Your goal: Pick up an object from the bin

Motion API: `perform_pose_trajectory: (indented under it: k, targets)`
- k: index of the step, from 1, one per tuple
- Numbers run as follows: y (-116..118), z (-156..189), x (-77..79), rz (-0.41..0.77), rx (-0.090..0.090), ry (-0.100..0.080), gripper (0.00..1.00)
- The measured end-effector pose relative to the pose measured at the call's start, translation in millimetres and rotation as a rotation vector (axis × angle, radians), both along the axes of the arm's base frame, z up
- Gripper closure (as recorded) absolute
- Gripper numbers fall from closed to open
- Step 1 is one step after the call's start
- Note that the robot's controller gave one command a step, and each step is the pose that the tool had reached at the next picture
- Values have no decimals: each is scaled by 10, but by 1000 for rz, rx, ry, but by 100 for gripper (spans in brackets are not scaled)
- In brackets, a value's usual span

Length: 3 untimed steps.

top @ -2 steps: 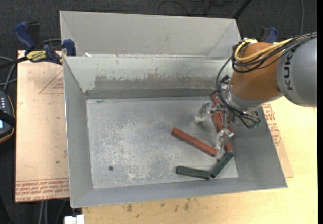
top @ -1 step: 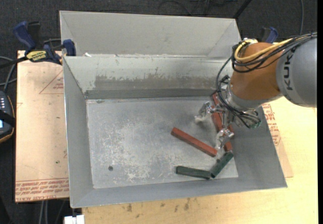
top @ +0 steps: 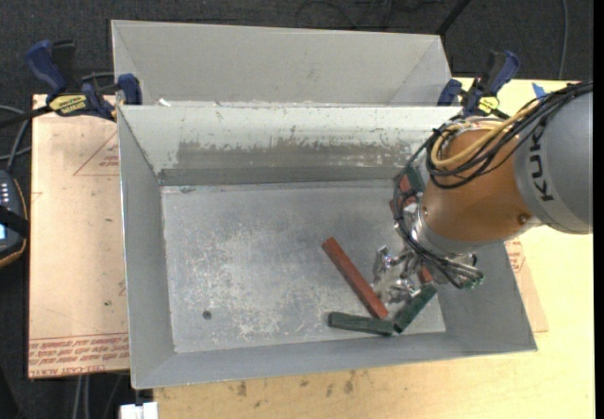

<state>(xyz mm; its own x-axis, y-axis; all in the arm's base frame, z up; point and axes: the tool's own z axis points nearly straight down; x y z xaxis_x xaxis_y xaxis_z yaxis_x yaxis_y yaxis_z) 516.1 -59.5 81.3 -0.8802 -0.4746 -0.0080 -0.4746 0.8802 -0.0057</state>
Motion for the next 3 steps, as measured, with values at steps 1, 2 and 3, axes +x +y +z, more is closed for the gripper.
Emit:
perform_pose_trajectory:
  k: [1,2,3]
  targets:
    - [-1,-11,-5,0,0,0,0]
    - [-1,-12,-5,-1,0,0,0]
    - [402,21,35,-81,4,-2,100]
